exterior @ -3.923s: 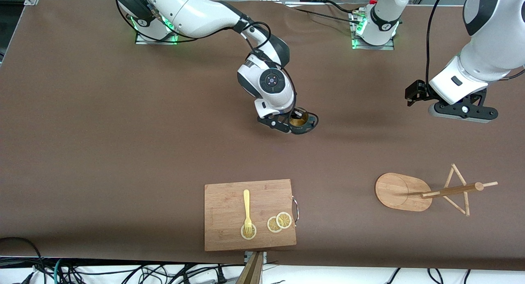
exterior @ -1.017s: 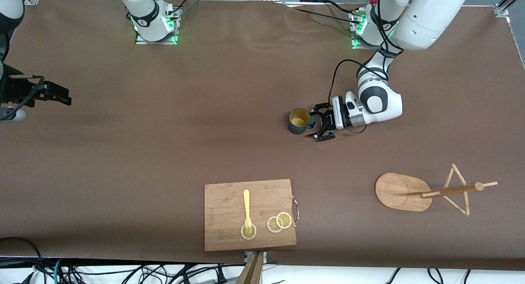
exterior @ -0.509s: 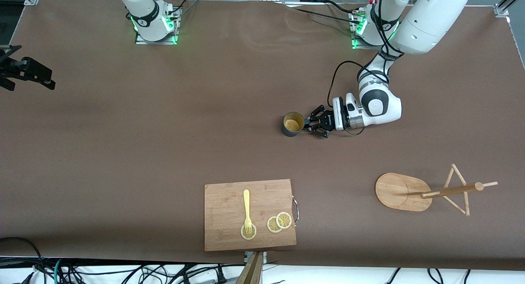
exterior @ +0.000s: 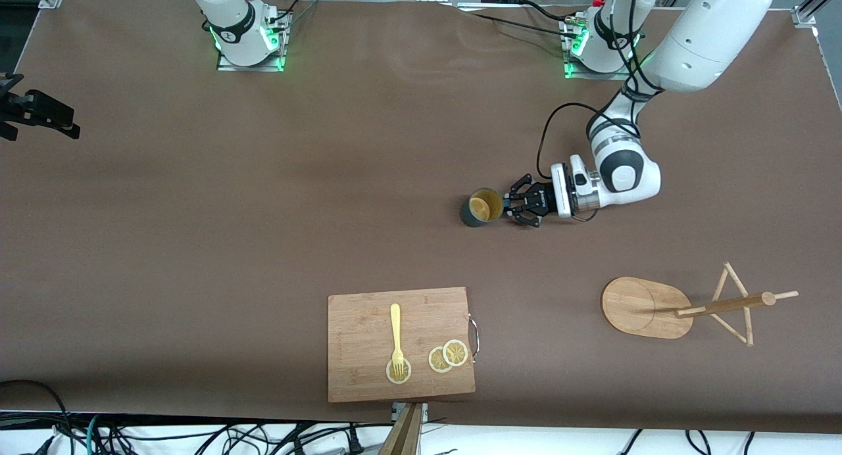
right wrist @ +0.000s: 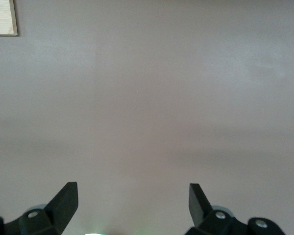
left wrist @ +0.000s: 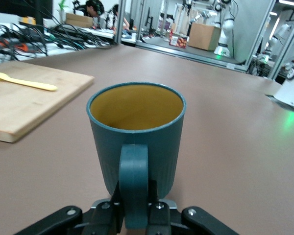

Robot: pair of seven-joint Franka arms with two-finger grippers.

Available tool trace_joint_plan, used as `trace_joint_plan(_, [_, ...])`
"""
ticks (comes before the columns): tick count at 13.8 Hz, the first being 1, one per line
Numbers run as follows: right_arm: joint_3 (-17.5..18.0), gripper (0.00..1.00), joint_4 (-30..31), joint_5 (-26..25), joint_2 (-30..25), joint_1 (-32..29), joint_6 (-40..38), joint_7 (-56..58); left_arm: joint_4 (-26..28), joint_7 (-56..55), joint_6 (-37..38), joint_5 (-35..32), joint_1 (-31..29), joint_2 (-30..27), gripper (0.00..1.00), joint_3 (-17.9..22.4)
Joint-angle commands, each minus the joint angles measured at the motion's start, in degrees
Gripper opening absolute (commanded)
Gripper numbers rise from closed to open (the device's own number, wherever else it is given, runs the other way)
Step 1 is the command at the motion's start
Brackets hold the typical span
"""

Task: Pass cup and hang on rack
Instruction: 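Grasp the teal mug handle with the left gripper, then lift the mug with the left gripper toward the wooden rack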

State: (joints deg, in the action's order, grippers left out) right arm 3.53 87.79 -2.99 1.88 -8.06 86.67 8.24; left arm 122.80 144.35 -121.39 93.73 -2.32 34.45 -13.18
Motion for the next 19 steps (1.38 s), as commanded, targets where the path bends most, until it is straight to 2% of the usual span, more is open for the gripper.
trace_joint_plan(1, [0.8, 1.00, -0.2, 0.1, -0.3, -0.2, -0.1, -0.6, 2.3, -3.5, 1.4, -3.0, -3.6, -4.2, 0.00, -0.3])
trace_joint_plan(5, [0.9, 1.00, -1.6, 0.4, 0.9, 0.0, -0.4, -0.7, 2.4, -9.2, 7.4, -12.7, -11.3, -5.0, 0.00, -0.2])
trace_joint_plan(11, [0.9, 1.00, -1.8, 0.4, 1.4, 0.0, -0.4, -1.5, 1.7, -25.9, 22.0, -28.2, -26.8, -5.1, 0.00, 0.3])
trace_joint_plan(15, [1.0, 1.00, -1.8, 0.4, 1.7, 0.1, -0.5, -1.1, 1.2, -43.5, 33.2, -30.0, -34.0, -4.4, 0.00, 0.3])
trace_joint_plan(19, [1.0, 1.00, -1.8, 0.4, 1.7, 0.1, -0.3, -1.3, -5.1, -64.6, 44.0, -29.9, -36.6, -3.5, 0.00, 0.3])
